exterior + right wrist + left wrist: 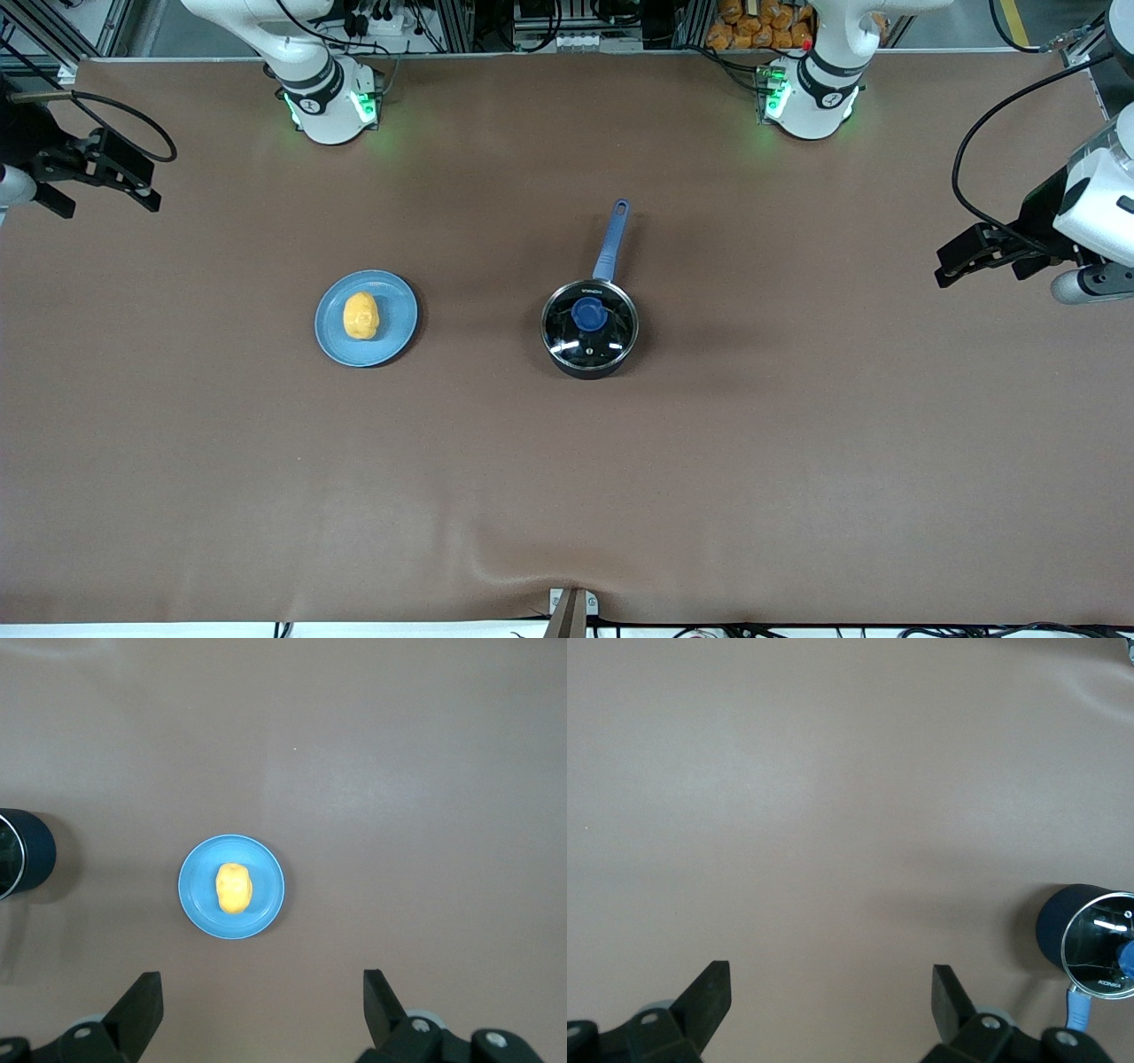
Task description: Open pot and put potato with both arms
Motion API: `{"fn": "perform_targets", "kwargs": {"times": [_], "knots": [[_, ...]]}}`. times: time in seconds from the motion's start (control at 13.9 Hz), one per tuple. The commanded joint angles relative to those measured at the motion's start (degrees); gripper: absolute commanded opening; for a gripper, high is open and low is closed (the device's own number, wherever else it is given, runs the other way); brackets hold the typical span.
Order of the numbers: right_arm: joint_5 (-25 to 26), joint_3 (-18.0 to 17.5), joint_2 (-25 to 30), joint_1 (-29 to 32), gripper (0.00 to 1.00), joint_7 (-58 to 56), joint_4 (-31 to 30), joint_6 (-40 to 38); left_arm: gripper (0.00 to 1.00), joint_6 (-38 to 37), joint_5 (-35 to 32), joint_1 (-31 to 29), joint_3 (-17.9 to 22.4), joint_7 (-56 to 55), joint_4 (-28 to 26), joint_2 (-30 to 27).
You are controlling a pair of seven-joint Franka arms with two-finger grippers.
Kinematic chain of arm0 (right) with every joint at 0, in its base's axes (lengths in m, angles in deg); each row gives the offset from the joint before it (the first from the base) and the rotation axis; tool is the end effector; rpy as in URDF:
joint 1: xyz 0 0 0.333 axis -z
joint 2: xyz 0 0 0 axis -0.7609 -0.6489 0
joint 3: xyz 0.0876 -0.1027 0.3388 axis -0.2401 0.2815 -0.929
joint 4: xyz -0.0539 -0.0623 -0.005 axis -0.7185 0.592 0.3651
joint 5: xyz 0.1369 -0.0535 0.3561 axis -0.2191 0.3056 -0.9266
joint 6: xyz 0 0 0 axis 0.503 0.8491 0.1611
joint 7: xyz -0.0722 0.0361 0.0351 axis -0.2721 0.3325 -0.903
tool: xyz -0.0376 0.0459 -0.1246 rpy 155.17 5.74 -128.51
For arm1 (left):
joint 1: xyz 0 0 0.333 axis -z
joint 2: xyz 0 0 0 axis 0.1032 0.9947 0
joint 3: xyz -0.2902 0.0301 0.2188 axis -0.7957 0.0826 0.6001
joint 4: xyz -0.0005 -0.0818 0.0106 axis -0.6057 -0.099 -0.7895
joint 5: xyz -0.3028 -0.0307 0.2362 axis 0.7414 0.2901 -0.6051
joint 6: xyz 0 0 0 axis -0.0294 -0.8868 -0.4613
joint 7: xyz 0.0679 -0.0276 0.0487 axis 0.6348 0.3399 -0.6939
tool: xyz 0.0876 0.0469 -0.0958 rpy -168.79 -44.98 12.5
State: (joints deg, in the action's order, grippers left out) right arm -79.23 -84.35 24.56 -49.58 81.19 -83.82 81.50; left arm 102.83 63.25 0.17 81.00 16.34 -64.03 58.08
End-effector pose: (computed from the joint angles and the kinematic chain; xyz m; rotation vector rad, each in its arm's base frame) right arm 0.5198 0.0371 0.6959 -3.1275 -0.1112 -0.0636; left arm 0.5842 -0.0627 0.6351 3.1031 0.1817 0.0933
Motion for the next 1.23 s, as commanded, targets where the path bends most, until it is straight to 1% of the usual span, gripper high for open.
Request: {"fn": "perform_targets", "kwargs": {"times": [0.0,1.15], "knots": [[-0.46,0.02,-0.21,0.13,1.00,-0.45,0.58,-0.44,1.00,0.11,1.19,0.33,0.88,1.33,-1.89,-1.79],[-0.46,0.02,-0.30,0.13,1.00,-0.45,0.58,-0.44,1.00,-0.16,1.89,-0.03,0.79,-1.31,-1.71,-0.65]]}}
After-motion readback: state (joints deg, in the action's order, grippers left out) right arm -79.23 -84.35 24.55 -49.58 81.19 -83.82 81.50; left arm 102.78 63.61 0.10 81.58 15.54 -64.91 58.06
